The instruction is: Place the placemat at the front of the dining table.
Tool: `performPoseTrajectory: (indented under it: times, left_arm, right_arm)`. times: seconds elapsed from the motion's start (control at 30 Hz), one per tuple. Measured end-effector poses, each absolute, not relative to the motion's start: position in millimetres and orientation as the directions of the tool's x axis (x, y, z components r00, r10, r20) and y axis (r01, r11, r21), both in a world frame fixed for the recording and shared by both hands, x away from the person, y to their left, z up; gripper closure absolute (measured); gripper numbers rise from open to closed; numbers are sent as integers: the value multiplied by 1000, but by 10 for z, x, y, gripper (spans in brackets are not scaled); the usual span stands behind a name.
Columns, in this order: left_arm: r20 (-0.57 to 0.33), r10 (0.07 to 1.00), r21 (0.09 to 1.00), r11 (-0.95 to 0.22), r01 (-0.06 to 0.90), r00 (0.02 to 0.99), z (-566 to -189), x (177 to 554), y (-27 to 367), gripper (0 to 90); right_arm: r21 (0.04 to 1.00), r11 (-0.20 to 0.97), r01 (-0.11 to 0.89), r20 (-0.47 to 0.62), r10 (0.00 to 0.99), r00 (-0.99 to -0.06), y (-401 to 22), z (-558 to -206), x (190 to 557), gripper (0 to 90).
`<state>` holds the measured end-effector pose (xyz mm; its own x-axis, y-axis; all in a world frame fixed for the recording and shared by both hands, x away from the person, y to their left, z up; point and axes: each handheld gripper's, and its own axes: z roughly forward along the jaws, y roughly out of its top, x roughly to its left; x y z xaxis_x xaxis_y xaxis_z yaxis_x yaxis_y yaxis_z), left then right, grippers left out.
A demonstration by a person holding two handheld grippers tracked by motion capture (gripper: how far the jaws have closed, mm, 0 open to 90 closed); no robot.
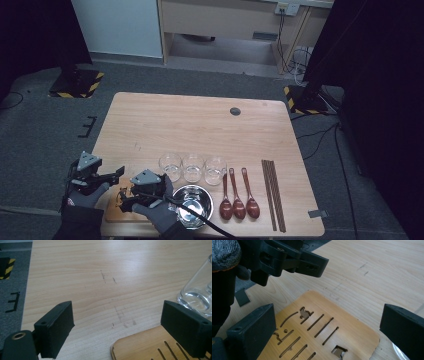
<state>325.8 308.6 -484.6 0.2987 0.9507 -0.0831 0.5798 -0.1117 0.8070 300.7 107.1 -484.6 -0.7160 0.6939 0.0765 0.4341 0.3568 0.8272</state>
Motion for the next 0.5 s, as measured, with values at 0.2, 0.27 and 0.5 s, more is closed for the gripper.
performPoseTrajectory:
  times: [0.2,0.27,0.5]
  left_arm:
    - [-79,945,784,-137,605,317,-4954,3258,3017,101]
    - [-74,944,780,-147,608,322,-4984,3263,2998,99]
    - [-72,939,757,-167,632,335,-5069,3271,2938,89]
  right_arm:
    - [800,392,454,62,699,-713,1090,-4915,3006,8]
    - [794,400,457,60,697,-714,1100,-4937,3002,8]
    - [767,437,471,45,695,-718,1139,-5023,2989,8]
